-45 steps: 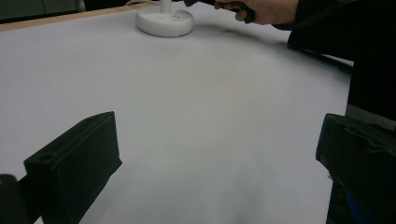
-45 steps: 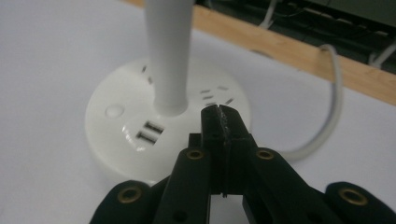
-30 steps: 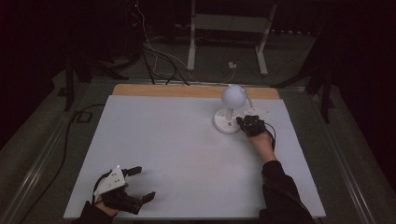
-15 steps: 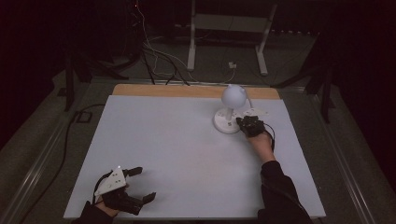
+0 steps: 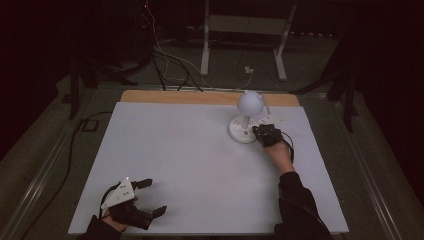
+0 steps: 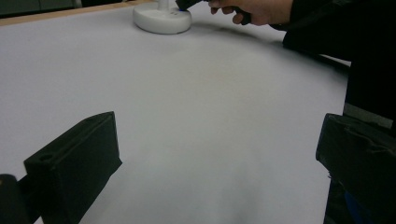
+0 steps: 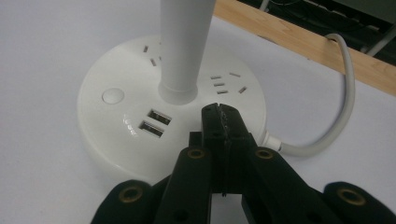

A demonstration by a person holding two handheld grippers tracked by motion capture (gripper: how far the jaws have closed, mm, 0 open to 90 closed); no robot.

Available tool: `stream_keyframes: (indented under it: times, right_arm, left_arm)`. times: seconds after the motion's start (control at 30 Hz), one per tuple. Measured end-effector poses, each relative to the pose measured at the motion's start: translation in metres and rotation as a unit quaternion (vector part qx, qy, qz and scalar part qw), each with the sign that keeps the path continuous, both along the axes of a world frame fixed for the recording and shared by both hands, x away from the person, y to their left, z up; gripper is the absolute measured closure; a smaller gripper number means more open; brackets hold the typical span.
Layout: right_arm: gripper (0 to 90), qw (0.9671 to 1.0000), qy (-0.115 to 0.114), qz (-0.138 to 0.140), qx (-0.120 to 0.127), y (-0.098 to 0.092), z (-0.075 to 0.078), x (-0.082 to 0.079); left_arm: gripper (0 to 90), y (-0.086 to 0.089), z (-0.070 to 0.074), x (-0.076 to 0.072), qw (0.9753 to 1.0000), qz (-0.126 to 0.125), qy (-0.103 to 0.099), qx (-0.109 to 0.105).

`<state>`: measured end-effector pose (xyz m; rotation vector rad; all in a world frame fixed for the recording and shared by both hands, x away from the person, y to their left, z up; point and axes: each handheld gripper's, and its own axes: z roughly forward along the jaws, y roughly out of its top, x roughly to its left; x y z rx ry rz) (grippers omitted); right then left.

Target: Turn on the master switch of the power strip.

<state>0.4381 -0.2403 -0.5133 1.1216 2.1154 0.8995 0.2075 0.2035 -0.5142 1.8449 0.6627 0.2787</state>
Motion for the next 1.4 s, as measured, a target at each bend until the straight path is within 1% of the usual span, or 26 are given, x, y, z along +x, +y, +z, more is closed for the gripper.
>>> stream_keyframes:
  times: [0.03, 0.1, 0.23, 0.33, 0.4, 0.47, 0.5, 0.53, 0.6, 0.63, 0.67, 0.7, 0.83, 0.87, 0.9, 0.97, 1.0, 1.07, 1.2, 1.23, 1.33, 1.37, 1.4]
  right_arm:
    - [90.0, 1.0000, 0.000, -0.001, 0.001, 0.000, 0.000, 0.000]
    - [90.0, 0.9998, 0.002, -0.003, 0.018, -0.003, -0.001, 0.000]
    - [90.0, 0.9998, -0.003, -0.006, 0.019, -0.002, -0.002, -0.002]
    - [90.0, 0.9999, 0.000, -0.001, 0.016, -0.003, -0.001, 0.000]
    - [90.0, 0.9994, 0.003, -0.003, 0.034, -0.005, 0.000, 0.000]
    - [90.0, 0.9994, -0.001, -0.001, 0.034, -0.005, 0.000, 0.000]
    - [90.0, 0.9994, -0.010, 0.000, 0.033, -0.006, 0.001, -0.002]
    - [90.0, 0.9990, -0.010, -0.001, 0.043, -0.008, 0.002, -0.003]
    - [89.9, 0.9983, -0.019, -0.006, 0.055, -0.012, 0.005, -0.004]
    - [89.5, 0.9979, -0.020, -0.004, 0.062, -0.014, 0.007, -0.005]
    - [88.5, 0.9978, -0.026, -0.003, 0.061, -0.014, 0.010, -0.006]
    - [87.4, 0.9977, -0.026, 0.000, 0.063, -0.015, 0.012, -0.007]
    - [77.7, 0.9976, -0.025, -0.001, 0.065, -0.015, 0.017, -0.009]
    - [72.9, 0.9978, -0.026, -0.001, 0.061, -0.014, 0.017, -0.010]
    - [68.3, 0.9977, -0.022, 0.000, 0.063, -0.013, 0.017, -0.011]
    - [58.8, 0.9983, -0.017, 0.004, 0.056, -0.011, 0.016, -0.013]
    - [54.4, 0.9983, -0.008, 0.007, 0.058, -0.009, 0.015, -0.014]
    - [48.1, 0.9987, -0.003, 0.013, 0.050, -0.006, 0.015, -0.016]
    - [32.5, 0.9983, 0.004, 0.018, 0.055, -0.001, 0.019, -0.019]
    - [27.0, 0.9982, 0.006, 0.018, 0.058, 0.000, 0.020, -0.019]
    - [11.8, 0.9978, 0.024, 0.020, 0.058, 0.002, 0.022, -0.020]
    - [11.8, 0.9978, 0.024, 0.020, 0.058, 0.002, 0.022, -0.020]
    - [3.9, 0.9976, 0.035, 0.025, 0.054, 0.003, 0.024, -0.022]
  left_arm:
    - [0.2, 0.000, 0.001, -0.001, 1.0000, 0.000, -0.002, 0.000]
    - [0.2, 0.000, 0.001, -0.001, 1.0000, 0.000, -0.002, 0.000]
    - [0.2, 0.000, 0.000, 0.000, 1.0000, 0.000, -0.001, 0.001]
    - [0.2, 0.000, 0.000, 0.000, 1.0000, 0.001, -0.002, 0.000]
    - [0.1, 0.000, 0.000, 0.000, 1.0000, 0.003, -0.001, -0.001]
    - [0.2, 0.000, 0.001, 0.000, 1.0000, 0.003, -0.002, -0.002]
    - [0.2, 0.000, 0.001, 0.000, 1.0000, 0.003, -0.002, -0.001]
    - [0.2, 0.000, 0.001, 0.000, 1.0000, 0.002, -0.002, -0.001]
    - [0.1, 0.000, 0.000, 0.000, 1.0000, 0.002, -0.002, -0.001]
    - [0.2, 0.000, 0.000, 0.000, 1.0000, 0.003, -0.002, -0.001]
    - [0.2, 0.000, 0.000, 0.000, 1.0000, 0.003, -0.002, -0.002]
    - [0.1, 0.000, 0.000, 0.000, 1.0000, 0.003, -0.002, -0.002]
    - [0.1, 0.000, 0.001, 0.000, 1.0000, 0.002, -0.003, 0.000]
    - [0.2, 0.000, 0.001, 0.000, 1.0000, 0.003, -0.003, 0.000]
    - [0.2, 0.000, 0.001, 0.000, 1.0000, 0.003, -0.003, 0.000]
    - [0.2, 0.001, 0.001, 0.000, 1.0000, 0.003, -0.003, -0.001]
    - [0.2, 0.000, 0.001, 0.000, 1.0000, 0.002, -0.003, -0.001]
    - [0.2, 0.000, 0.001, 0.000, 1.0000, 0.002, -0.003, -0.002]
    - [0.2, 0.001, 0.001, 0.000, 1.0000, 0.002, -0.003, -0.002]
    - [0.2, 0.001, 0.001, 0.000, 1.0000, 0.002, -0.003, -0.002]
    - [0.2, 0.001, 0.001, 0.000, 1.0000, 0.002, -0.003, -0.002]
    - [0.2, 0.001, 0.001, 0.000, 1.0000, 0.002, -0.003, -0.002]
    - [0.2, 0.001, 0.001, 0.000, 1.0000, 0.002, -0.002, -0.003]
